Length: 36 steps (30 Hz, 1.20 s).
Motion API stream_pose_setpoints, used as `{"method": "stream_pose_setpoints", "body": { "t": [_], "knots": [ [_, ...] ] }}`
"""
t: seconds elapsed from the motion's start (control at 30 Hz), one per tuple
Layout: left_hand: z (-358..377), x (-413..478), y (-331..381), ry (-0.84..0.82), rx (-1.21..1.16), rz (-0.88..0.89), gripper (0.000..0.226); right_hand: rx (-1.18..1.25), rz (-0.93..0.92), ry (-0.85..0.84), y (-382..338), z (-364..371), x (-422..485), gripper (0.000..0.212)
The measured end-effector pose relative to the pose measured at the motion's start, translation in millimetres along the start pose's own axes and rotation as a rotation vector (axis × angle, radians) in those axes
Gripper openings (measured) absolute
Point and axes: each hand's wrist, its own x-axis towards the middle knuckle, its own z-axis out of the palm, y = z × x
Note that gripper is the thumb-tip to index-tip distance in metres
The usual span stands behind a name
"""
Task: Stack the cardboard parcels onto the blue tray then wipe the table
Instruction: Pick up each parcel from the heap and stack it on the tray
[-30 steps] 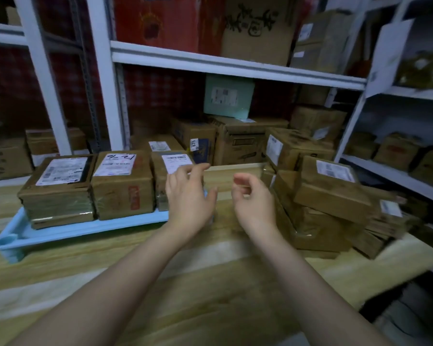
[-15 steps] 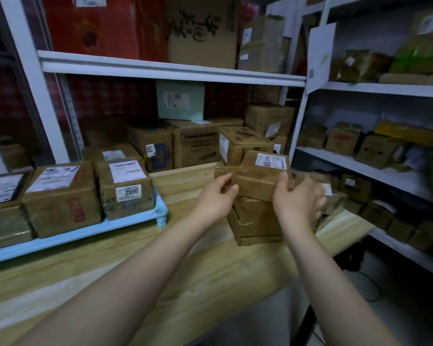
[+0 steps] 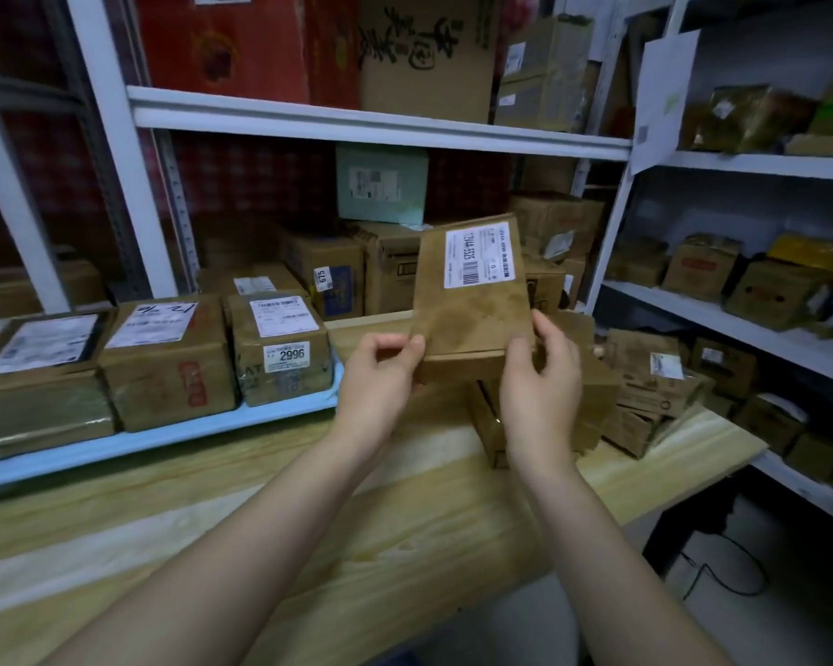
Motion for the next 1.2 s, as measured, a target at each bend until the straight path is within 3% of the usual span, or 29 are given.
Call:
{"method": "stream_pose_setpoints", "body": {
  "t": [0.37,0.63,0.97,1.1,1.2],
  "knots": [
    [-87,-3,4,0.053,-0.004,-0.03,0.047,0.206,0.204,-0.28,17,60,-38,0.03],
    [-113,-1,7,0.056,0.009,-0.019,0.047,0.301,0.326,-0.353,13,80,-43,0.019],
    [-117,-1,5,0.018,-0.009,-0.017,0.055,0.325,0.346,-0.442,23,80,-45,0.041],
    [-119,-1,4,-0.01,0.023,0.012,0.059,0.315,0.335,-0.448,26,81,-42,0.025],
    [-119,0,3,-0.023,0.055,0.038,0.062,0.345,0.343,-0.459,25,81,-40,0.027]
  ]
}}
